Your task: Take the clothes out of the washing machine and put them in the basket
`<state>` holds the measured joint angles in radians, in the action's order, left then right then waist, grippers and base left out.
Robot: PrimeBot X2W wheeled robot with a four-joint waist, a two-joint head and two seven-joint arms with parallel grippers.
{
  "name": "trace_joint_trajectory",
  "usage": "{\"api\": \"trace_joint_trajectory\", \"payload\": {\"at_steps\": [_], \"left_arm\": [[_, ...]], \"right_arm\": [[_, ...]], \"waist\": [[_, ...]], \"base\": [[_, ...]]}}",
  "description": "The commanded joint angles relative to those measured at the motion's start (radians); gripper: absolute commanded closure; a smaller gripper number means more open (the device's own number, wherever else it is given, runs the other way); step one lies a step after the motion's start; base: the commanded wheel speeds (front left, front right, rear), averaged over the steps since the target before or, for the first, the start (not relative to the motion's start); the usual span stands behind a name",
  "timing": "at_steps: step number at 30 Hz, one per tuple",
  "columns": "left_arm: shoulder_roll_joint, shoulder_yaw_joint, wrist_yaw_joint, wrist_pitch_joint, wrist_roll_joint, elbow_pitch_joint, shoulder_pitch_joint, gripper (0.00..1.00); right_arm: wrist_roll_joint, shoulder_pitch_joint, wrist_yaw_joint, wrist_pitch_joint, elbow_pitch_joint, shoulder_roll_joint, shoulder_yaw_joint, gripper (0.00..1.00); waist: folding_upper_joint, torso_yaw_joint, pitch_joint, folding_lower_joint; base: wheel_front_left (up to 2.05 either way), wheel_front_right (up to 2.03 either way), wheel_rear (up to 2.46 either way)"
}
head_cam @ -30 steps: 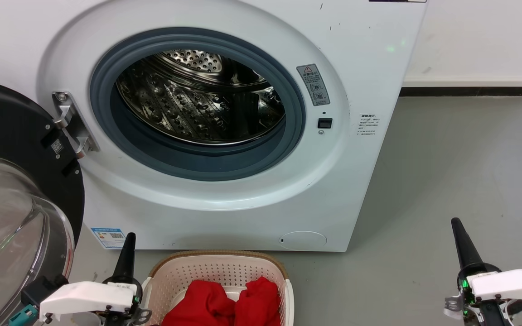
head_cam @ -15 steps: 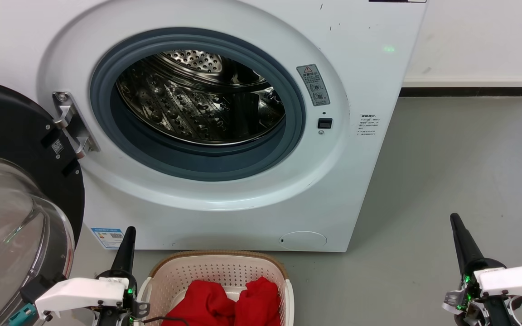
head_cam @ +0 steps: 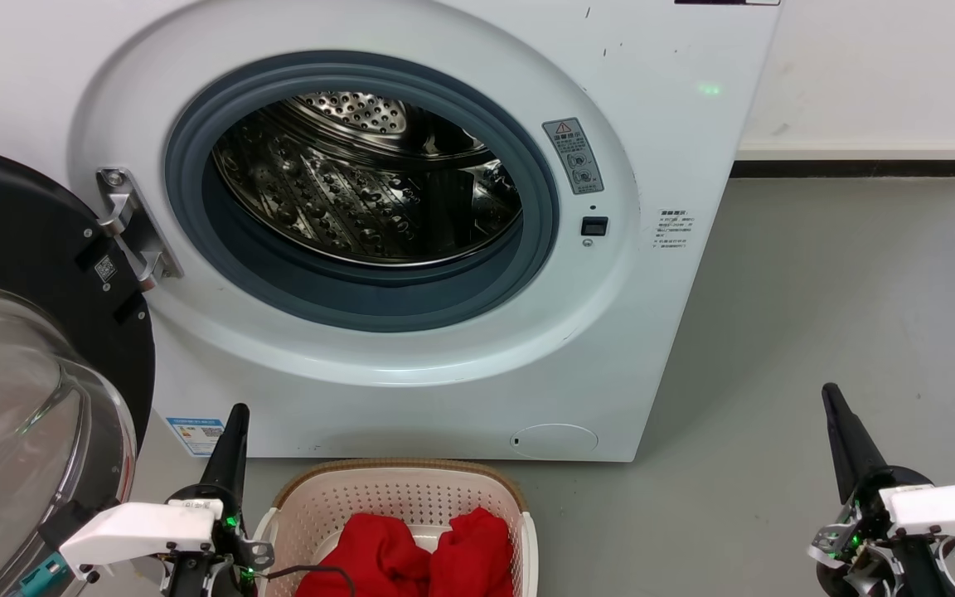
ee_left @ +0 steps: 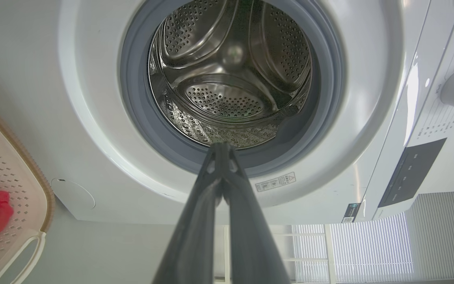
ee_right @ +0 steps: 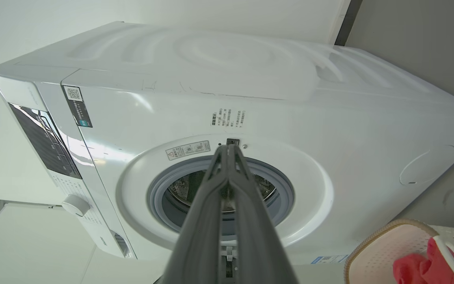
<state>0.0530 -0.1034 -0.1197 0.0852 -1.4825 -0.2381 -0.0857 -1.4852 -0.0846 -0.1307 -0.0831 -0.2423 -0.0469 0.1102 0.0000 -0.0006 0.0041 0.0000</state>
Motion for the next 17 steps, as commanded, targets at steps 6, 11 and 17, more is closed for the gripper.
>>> {"api": "trace_joint_trajectory", "payload": {"at_steps": [6,11,17], "left_arm": [[-0.002,-0.008,-0.009,0.017,-0.063,-0.004,-0.021,1.0],[-0.003,-0.011,-0.012,0.025,-0.099,-0.006,-0.026,1.0],[-0.004,-0.014,-0.014,0.033,-0.136,-0.009,-0.029,1.0]], "right_arm": [[-0.063,-0.028,0.0,-0.016,-0.002,-0.005,0.003,1.0],[-0.099,-0.026,0.0,-0.027,-0.003,-0.006,0.004,1.0],[-0.135,-0.031,0.0,-0.035,-0.004,-0.006,0.004,1.0]], "waist": [[0.0,0.0,0.0,0.0],[0.0,0.0,-0.001,0.0],[0.0,0.001,-0.001,0.0]], "base": [[0.0,0.0,0.0],[0.0,0.0,0.0],[0.0,0.0,0.0]]}}
